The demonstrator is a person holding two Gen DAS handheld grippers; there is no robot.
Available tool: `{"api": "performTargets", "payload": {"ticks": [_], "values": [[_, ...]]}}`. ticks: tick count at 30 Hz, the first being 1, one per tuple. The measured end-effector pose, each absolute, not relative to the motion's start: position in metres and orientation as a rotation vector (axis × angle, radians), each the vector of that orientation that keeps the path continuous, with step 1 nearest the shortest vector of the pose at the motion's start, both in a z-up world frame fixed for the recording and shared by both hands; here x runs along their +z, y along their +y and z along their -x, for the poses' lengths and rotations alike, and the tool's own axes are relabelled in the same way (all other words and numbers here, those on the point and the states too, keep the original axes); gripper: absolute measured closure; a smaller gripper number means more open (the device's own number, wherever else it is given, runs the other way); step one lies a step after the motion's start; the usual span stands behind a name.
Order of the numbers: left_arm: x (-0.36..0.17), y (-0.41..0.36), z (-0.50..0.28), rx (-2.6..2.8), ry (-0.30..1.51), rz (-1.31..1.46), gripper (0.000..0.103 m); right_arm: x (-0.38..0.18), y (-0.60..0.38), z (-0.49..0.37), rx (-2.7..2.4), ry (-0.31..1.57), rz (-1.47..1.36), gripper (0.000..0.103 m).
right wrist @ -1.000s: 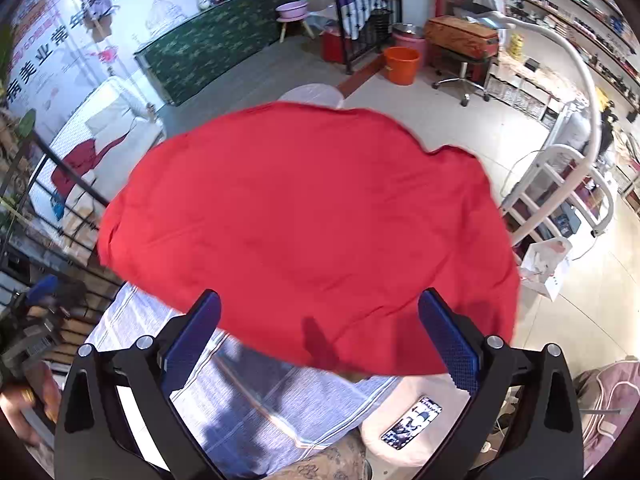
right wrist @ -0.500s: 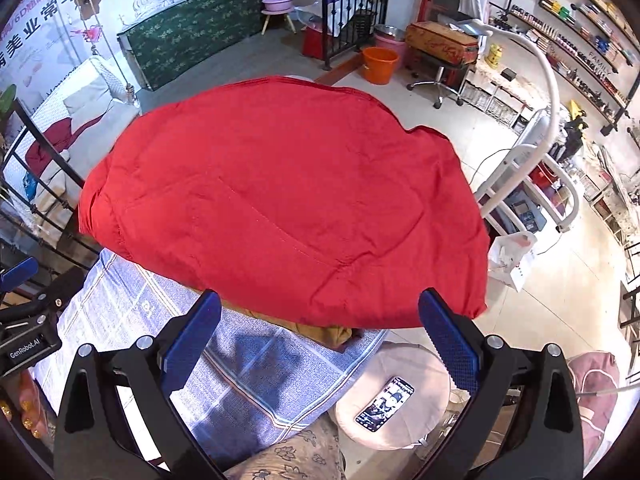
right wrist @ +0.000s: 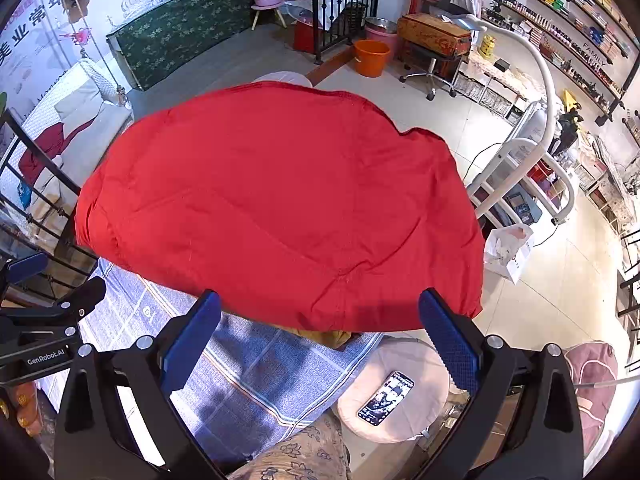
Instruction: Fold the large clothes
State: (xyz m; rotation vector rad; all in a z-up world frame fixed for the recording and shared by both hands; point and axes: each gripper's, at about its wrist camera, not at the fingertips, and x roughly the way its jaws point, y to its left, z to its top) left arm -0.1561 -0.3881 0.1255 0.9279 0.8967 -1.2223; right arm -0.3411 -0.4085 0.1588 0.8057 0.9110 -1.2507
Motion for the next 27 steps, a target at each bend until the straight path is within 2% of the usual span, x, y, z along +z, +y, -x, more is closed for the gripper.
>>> {"api": "performTargets", "payload": {"ticks": [14,22,27], "values": [[0.119,-0.379,0.146,-1.160,0.956,-0.875,0.006,0.150,-0.409,0.339,-1.220,0.945,-0.810,0.005],[0.128,-0.375,0.156,-1.173,0.822,-0.855,0.006,0.152,-0.408,0.340,-1.224,0.935,-0.804,0.005],[0.128,-0.376,0.157,-1.178,0.822,-0.858,0.006,0.151,-0.407,0.341,-1.224,0.937,-0.806,0.005]]}}
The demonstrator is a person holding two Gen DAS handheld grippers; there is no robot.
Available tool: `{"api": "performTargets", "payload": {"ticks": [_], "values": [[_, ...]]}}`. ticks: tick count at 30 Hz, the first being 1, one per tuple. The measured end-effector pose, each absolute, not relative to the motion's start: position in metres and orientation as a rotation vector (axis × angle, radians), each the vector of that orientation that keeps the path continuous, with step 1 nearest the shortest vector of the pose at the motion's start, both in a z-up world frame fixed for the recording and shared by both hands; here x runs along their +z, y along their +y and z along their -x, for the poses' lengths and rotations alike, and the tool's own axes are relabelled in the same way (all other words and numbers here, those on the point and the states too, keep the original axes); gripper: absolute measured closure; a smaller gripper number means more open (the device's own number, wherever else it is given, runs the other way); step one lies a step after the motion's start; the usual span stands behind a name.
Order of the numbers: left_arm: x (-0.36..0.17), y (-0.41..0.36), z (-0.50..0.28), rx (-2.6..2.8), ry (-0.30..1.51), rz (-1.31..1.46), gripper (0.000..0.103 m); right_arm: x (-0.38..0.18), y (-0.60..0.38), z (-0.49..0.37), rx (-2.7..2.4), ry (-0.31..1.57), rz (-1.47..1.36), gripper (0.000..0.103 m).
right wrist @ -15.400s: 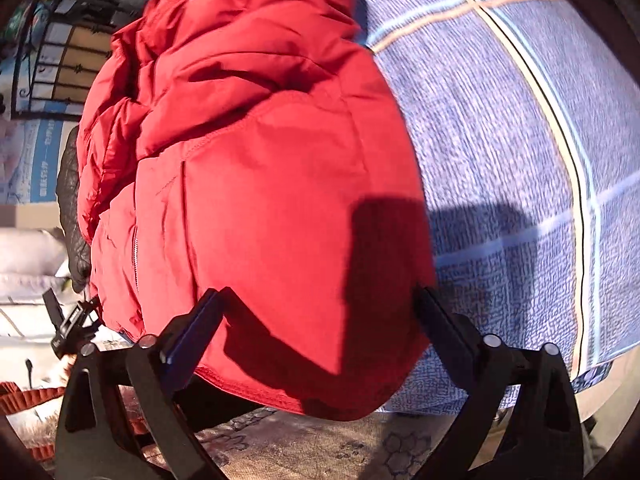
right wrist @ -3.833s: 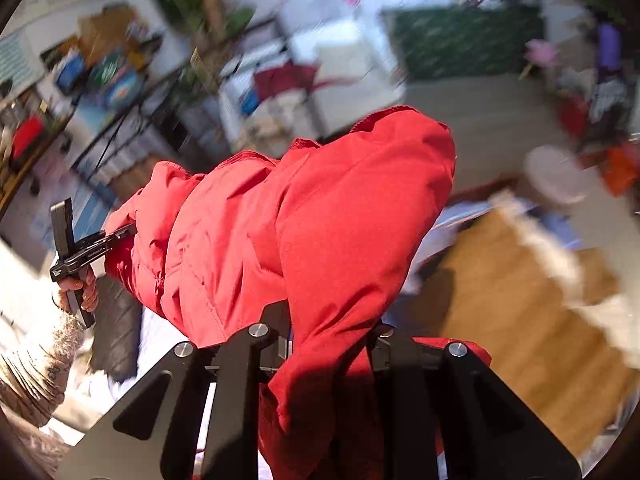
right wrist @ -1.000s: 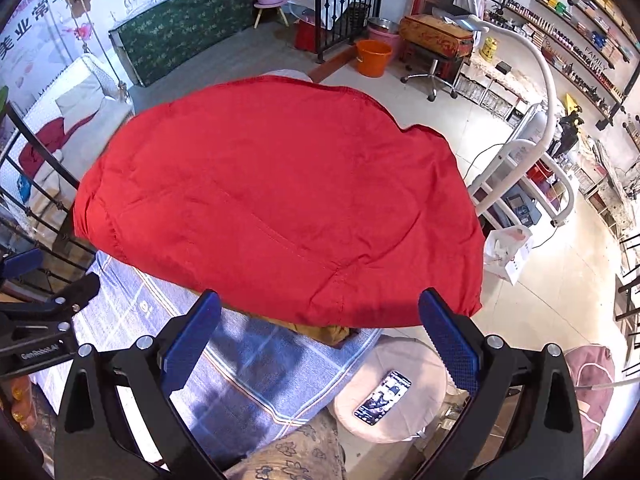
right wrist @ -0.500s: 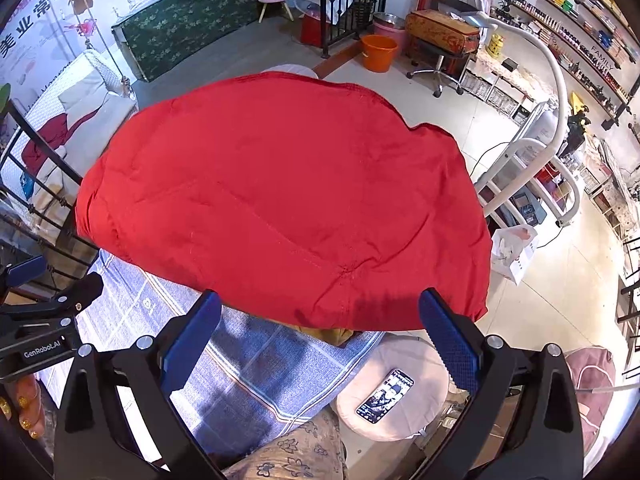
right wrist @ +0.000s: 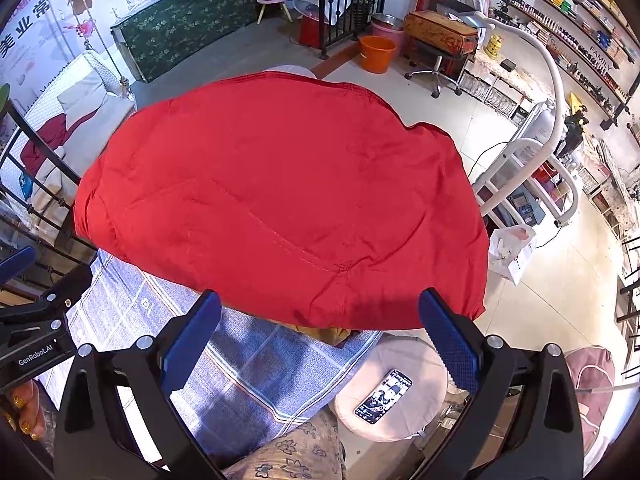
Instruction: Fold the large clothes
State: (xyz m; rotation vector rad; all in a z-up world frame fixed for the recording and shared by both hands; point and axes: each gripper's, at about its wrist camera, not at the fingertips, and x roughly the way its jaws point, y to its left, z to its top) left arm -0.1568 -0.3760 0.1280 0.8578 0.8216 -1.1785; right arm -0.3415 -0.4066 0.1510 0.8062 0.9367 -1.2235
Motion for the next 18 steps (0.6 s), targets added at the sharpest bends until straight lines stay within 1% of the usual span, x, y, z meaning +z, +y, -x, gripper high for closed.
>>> {"api": "performTargets", "payload": {"ticks": [18], "values": [[0.1228,-0.3774,0.1548,-1.165,0.852,-0.879,0.006,0.1503,-0.4066,0.3423,-1.225,0.938,-0.805,0.005]]}}
